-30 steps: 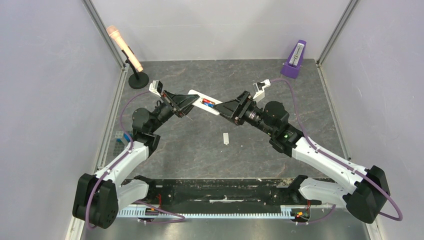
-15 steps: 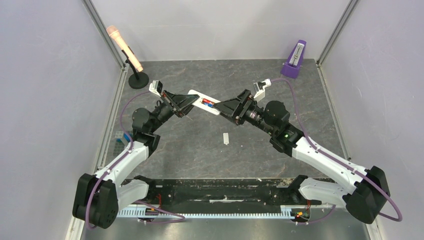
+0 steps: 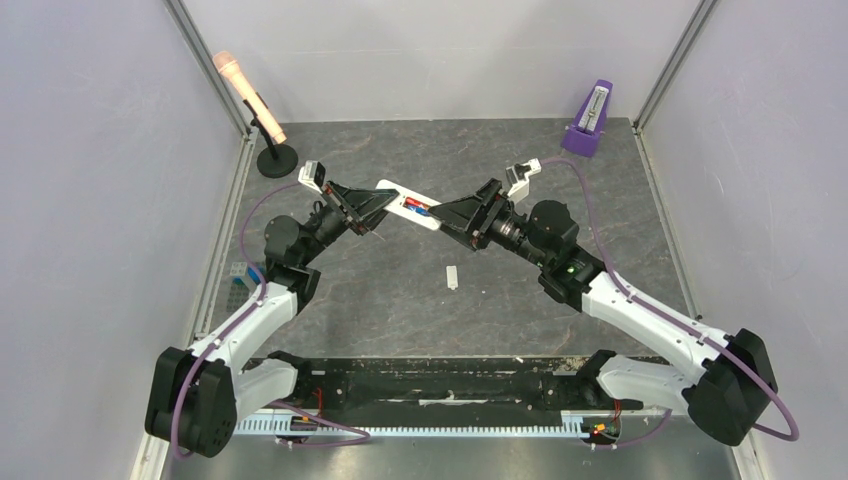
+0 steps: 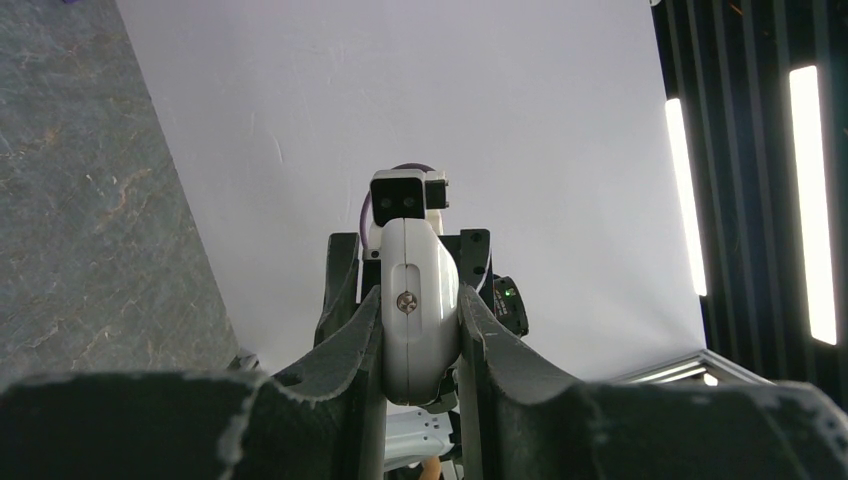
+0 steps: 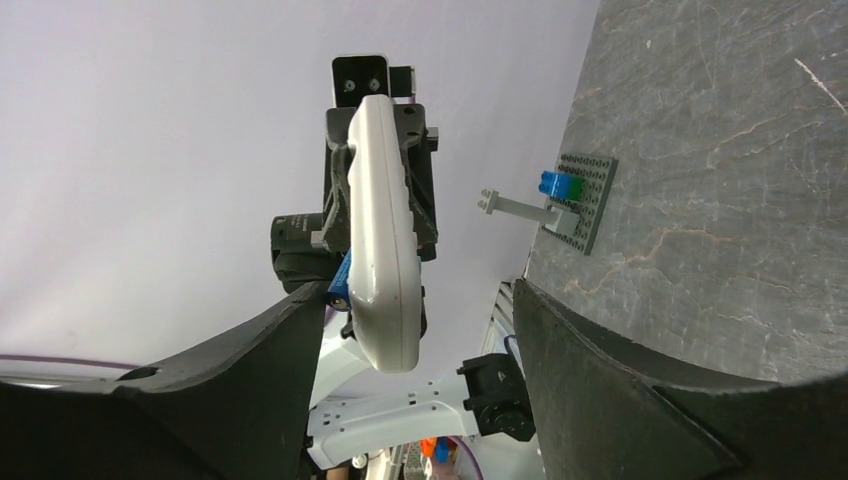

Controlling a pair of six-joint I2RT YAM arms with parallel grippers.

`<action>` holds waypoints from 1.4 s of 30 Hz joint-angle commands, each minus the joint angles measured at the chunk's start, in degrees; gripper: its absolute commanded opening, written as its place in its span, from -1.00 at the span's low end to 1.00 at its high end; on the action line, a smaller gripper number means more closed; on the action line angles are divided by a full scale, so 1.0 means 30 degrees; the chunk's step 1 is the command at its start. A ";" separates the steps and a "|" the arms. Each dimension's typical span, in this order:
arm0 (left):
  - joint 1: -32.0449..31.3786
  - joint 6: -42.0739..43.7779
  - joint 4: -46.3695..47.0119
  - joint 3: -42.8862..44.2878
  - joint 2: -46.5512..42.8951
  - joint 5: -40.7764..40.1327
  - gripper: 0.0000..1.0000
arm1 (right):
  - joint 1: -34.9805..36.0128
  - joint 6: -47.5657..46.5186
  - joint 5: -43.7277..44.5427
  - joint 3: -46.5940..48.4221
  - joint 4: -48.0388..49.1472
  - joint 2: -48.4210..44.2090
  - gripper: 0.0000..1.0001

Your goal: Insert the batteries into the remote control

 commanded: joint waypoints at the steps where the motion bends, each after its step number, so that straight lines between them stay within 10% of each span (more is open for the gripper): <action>1: -0.0027 0.0075 0.0525 0.0573 -0.0442 -0.0093 -0.96 | -0.0064 -0.0414 -0.0295 0.0459 0.0003 0.0160 0.41; 30: -0.0035 0.0001 0.1160 0.0611 -0.1037 0.0357 -0.96 | 0.0130 0.0088 -0.1245 0.0399 0.0010 0.2136 0.29; 42: 0.0342 0.4353 -0.3558 0.1003 -0.2211 0.0748 -0.96 | -0.0899 -0.1315 -0.2675 0.0137 0.1033 0.0146 0.78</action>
